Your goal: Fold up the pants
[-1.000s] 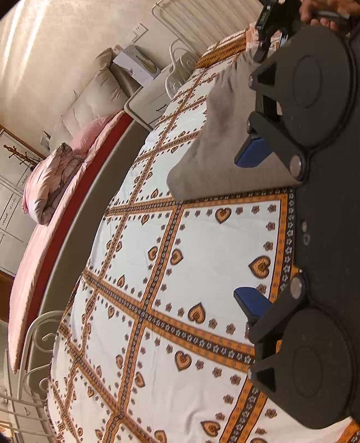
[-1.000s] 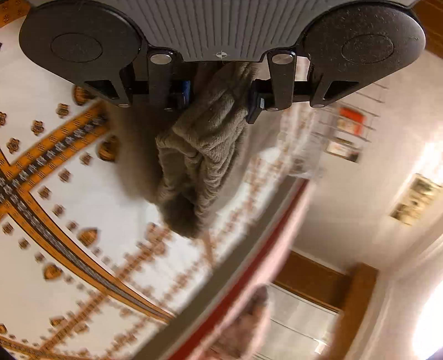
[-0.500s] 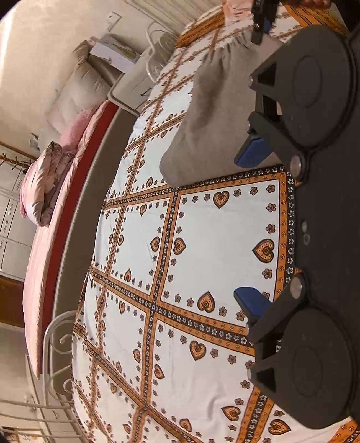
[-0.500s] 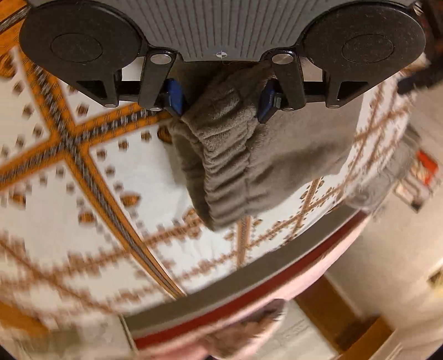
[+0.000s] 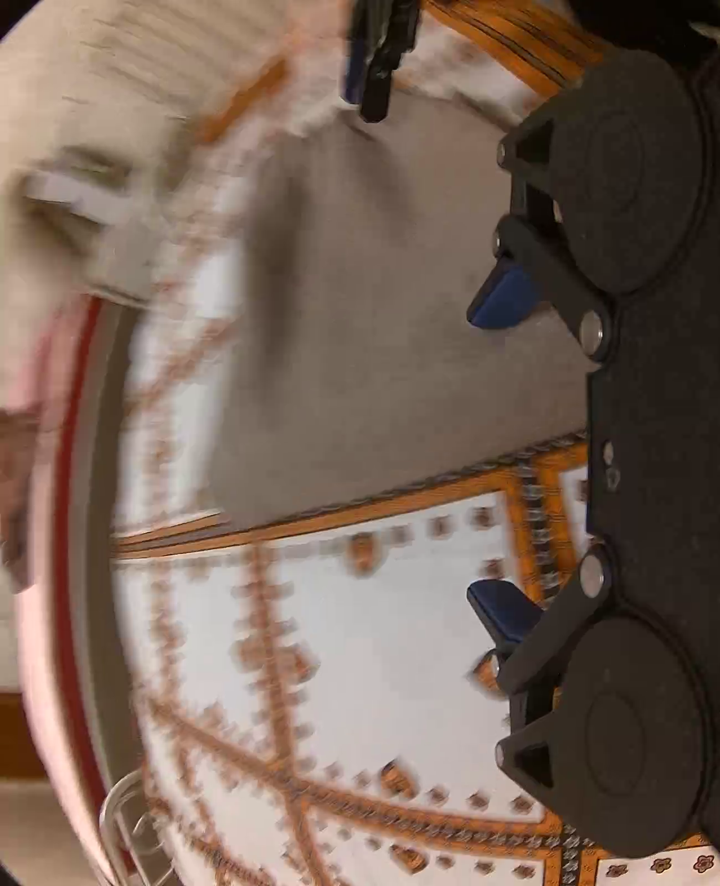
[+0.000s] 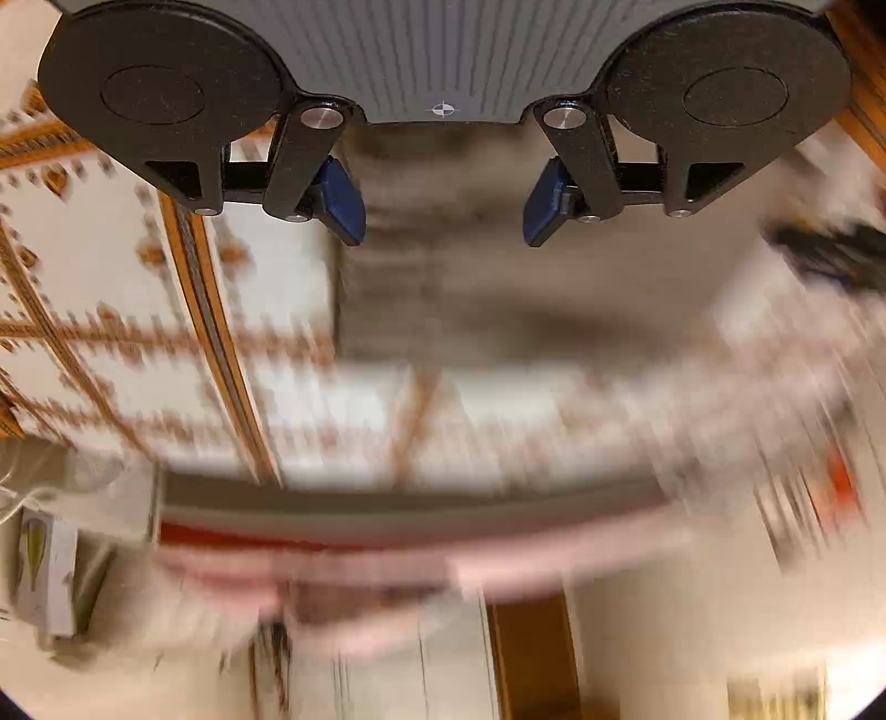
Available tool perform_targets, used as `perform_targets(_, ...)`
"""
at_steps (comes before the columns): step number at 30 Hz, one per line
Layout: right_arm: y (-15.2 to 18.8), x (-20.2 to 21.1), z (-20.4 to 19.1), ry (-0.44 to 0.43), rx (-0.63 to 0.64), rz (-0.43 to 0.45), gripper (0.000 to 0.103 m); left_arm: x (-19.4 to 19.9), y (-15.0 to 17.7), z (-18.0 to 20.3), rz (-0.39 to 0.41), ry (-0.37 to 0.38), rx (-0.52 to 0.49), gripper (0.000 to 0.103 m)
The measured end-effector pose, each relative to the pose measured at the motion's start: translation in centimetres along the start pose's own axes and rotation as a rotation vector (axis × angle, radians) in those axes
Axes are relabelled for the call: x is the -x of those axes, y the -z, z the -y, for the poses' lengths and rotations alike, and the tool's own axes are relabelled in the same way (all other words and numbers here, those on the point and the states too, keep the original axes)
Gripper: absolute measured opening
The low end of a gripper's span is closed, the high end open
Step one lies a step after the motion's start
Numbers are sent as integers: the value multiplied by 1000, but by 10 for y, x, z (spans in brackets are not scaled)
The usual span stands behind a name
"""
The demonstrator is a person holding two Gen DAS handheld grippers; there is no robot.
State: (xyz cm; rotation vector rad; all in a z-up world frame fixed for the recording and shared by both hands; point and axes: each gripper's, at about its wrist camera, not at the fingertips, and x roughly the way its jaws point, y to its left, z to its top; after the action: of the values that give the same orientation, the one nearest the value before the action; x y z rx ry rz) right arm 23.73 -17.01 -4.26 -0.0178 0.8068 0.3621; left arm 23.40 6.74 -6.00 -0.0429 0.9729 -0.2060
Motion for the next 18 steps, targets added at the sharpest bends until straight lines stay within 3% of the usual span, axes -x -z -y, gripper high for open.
perform_targets(1, 5, -15, 3, 16, 7, -90, 69, -6, 1, 0, -19, -13, 4, 97)
perform_targets(2, 6, -18, 10, -9, -32, -108, 69, -6, -1, -2, -13, -7, 23, 96)
perform_targets(4, -1, 4, 29, -81, -142, -5, 69, 7, -8, -8, 58, 13, 48, 87)
perform_targets(5, -3, 17, 40, -114, -194, 60, 73, 15, -11, -12, 108, 21, 59, 88)
perform_targets(6, -3, 23, 53, -143, -253, 90, 85, 20, -13, -17, 139, 37, 76, 89)
perform_targets(7, -5, 23, 65, -181, -315, 86, 89, 19, -15, -23, 145, 59, 98, 89)
perform_targets(9, 1, 6, 94, -296, -492, 4, 90, 9, -19, -38, 108, 132, 164, 83)
perform_targets(12, 9, -21, 120, -437, -678, -96, 90, -15, -23, -57, 41, 253, 277, 60)
perform_targets(15, 12, -43, 135, -455, -741, -145, 90, -32, -25, -64, 20, 353, 334, 58)
perform_targets(18, 14, -63, 151, -562, -798, -175, 90, -46, -28, -62, -12, 453, 335, 58)
